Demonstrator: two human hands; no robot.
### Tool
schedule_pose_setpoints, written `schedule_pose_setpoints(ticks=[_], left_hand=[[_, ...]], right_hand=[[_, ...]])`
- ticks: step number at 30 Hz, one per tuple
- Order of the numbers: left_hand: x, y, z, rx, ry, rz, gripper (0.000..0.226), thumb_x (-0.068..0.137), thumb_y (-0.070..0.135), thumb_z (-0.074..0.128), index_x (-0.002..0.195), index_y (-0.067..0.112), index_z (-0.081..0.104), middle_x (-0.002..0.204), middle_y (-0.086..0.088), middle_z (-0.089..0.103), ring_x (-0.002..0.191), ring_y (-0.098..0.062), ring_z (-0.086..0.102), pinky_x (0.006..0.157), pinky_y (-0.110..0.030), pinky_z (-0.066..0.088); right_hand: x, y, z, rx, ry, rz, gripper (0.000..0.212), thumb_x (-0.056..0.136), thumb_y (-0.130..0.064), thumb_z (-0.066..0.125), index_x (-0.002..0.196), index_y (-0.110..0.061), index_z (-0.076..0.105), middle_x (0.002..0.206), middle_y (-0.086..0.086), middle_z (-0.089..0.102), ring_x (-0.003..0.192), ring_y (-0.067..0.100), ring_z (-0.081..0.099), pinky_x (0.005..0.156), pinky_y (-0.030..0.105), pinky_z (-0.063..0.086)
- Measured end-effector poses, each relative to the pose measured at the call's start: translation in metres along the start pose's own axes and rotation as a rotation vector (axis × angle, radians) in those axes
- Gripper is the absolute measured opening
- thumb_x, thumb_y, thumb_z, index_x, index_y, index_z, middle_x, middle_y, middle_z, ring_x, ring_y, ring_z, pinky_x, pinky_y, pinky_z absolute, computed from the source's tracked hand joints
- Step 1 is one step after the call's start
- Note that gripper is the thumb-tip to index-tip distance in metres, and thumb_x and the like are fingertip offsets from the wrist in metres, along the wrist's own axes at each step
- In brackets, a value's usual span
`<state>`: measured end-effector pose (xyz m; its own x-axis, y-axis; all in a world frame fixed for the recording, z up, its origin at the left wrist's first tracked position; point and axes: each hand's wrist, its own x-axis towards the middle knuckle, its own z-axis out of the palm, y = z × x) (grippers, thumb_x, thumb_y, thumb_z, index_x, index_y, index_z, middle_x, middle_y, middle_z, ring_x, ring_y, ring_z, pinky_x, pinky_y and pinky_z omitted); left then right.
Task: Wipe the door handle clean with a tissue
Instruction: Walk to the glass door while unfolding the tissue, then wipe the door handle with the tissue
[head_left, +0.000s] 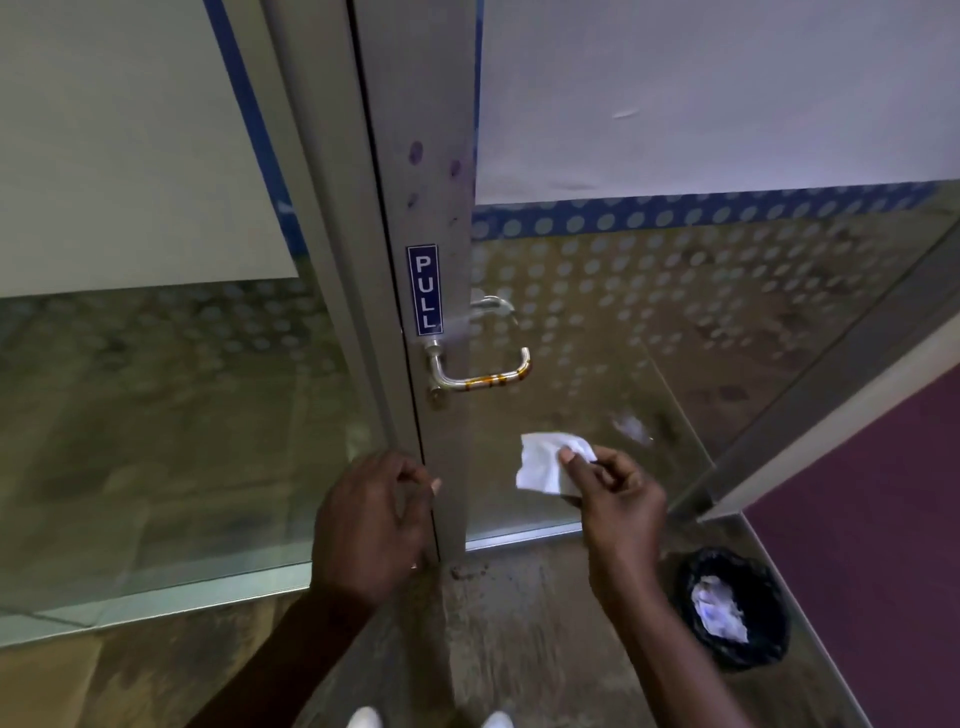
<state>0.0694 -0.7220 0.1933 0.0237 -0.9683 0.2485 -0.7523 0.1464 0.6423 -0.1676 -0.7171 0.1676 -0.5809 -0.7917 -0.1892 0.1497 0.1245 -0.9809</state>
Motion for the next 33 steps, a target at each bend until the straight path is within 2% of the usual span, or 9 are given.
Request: schedule_pose_setpoints(ticks=[2,7,10,13,17,19,22,28,33], left_hand=[[0.019,-0.002,-0.004,0.144,0.096,0.200,0.007,0.097,0.024,0.075,0.097,0.019,0.072,0.104,0.002,0.074,0.101,-0.029,0.070,0.087,-0.042,0.054],[0.068,-0.006,-0.014,0.284,0.248,0.358,0.041,0.098,0.020,0.072,0.133,0.000,0.071,0.164,-0.022,0.057,0.154,-0.042,0.054,0.120,-0.054,0.050],[0.092,-0.013,-0.020,0.330,0.235,0.369,0.062,0.097,0.014,0.072,0.154,-0.006,0.057,0.178,-0.026,0.033,0.168,-0.044,0.032,0.131,-0.056,0.039],[0.108,-0.026,-0.024,0.394,0.198,0.385,0.082,0.095,0.017,0.073,0.167,-0.005,0.039,0.183,-0.027,0.015,0.172,-0.044,0.017,0.135,-0.055,0.033],[0.126,-0.048,-0.022,0.436,0.186,0.404,0.100,0.093,0.025,0.078,0.173,-0.003,0.025,0.184,-0.028,0.006,0.174,-0.043,0.004,0.135,-0.059,0.031],[0.132,-0.060,-0.019,0.460,0.195,0.423,0.107,0.091,0.027,0.080,0.174,-0.002,0.020,0.185,-0.026,0.003,0.175,-0.036,-0.008,0.135,-0.059,0.029],[0.140,-0.075,-0.016,0.489,0.205,0.465,0.111,0.090,0.027,0.081,0.175,-0.001,0.016,0.185,-0.022,-0.008,0.174,-0.030,-0.018,0.139,-0.056,0.020],[0.152,-0.086,-0.009,0.552,0.230,0.503,0.120,0.084,0.026,0.085,0.175,0.003,0.010,0.184,-0.014,-0.022,0.173,-0.028,-0.021,0.141,-0.044,-0.006],[0.156,-0.092,-0.004,0.558,0.265,0.507,0.124,0.084,0.026,0.085,0.177,0.005,0.006,0.185,-0.012,-0.023,0.173,-0.027,-0.021,0.142,-0.041,-0.012]], right_hand=[[0.023,-0.009,0.013,-0.076,0.067,-0.115,0.011,0.092,-0.016,0.086,0.086,-0.022,0.080,0.076,-0.007,0.080,0.069,0.003,0.070,0.076,0.036,0.060],[0.063,-0.028,0.055,-0.174,0.138,-0.294,0.018,0.097,-0.015,0.079,0.095,-0.033,0.077,0.071,-0.037,0.074,0.071,-0.017,0.070,0.064,0.003,0.050],[0.079,-0.027,0.079,-0.172,0.185,-0.323,0.019,0.098,-0.012,0.075,0.097,-0.031,0.076,0.073,-0.028,0.076,0.072,-0.007,0.072,0.071,0.020,0.058],[0.084,-0.016,0.093,-0.285,0.211,-0.358,0.011,0.100,-0.019,0.073,0.100,-0.029,0.078,0.083,-0.011,0.078,0.082,0.017,0.075,0.080,0.042,0.060],[0.076,0.006,0.102,-0.478,0.151,-0.599,0.021,0.103,-0.012,0.071,0.116,-0.027,0.079,0.110,0.001,0.086,0.093,0.014,0.076,0.072,0.009,0.048],[0.068,0.017,0.105,-0.548,0.104,-0.696,0.035,0.103,-0.001,0.068,0.133,-0.017,0.075,0.134,0.006,0.079,0.116,0.018,0.076,0.084,0.018,0.055],[0.053,0.032,0.108,-0.584,0.061,-0.779,0.045,0.104,0.008,0.061,0.146,-0.008,0.067,0.159,0.006,0.060,0.152,0.024,0.053,0.112,0.032,0.055],[0.013,0.043,0.146,-0.840,-0.072,-0.892,0.088,0.077,0.032,0.057,0.156,-0.006,0.055,0.169,0.009,0.044,0.161,0.036,0.036,0.123,0.055,0.047],[0.003,0.041,0.165,-1.015,-0.078,-0.961,0.078,0.081,0.015,0.029,0.154,0.003,0.055,0.165,0.017,0.052,0.158,0.041,0.040,0.127,0.057,0.042]])
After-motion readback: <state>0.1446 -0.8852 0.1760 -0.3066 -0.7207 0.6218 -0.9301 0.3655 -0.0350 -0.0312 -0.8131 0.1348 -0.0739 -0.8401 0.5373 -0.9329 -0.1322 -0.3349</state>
